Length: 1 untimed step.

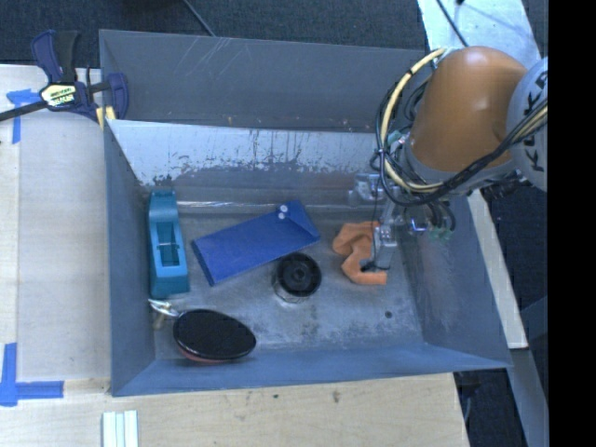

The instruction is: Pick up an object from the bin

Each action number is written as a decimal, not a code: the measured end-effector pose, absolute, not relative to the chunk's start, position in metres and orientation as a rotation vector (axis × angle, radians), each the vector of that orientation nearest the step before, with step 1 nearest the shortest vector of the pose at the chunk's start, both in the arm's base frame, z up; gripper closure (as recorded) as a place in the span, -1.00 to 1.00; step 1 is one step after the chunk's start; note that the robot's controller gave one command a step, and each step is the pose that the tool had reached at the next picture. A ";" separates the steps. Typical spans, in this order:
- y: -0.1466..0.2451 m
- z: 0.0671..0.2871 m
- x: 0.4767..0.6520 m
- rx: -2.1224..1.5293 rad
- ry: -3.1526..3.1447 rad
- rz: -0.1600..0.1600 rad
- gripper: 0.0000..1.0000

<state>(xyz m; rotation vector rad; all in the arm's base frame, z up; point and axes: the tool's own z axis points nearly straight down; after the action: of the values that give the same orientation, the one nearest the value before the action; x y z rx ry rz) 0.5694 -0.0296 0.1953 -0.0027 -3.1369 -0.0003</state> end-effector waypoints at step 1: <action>-0.030 0.200 0.571 -0.002 -3.145 0.000 -1.00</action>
Offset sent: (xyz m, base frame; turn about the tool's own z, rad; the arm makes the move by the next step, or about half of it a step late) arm -0.0003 -0.0282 -0.1179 -0.1295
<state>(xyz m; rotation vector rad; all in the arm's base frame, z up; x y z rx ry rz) 0.5712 -0.0296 0.1998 -0.0019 -3.1454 0.0004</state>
